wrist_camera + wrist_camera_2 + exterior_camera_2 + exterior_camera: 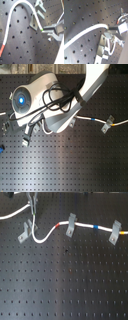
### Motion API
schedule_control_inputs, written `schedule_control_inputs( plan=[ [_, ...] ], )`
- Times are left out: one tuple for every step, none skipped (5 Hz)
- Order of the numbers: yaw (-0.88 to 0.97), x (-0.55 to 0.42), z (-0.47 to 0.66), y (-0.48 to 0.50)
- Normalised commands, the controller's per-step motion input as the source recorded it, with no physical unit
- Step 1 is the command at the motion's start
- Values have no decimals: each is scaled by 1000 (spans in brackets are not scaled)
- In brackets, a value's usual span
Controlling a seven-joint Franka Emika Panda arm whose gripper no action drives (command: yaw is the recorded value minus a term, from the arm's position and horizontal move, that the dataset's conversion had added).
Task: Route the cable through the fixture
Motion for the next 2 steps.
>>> schedule_control_inputs(
  plan=[
    [-346, 75, -550, -14],
    [-471, 40, -265, -81]
  ],
)
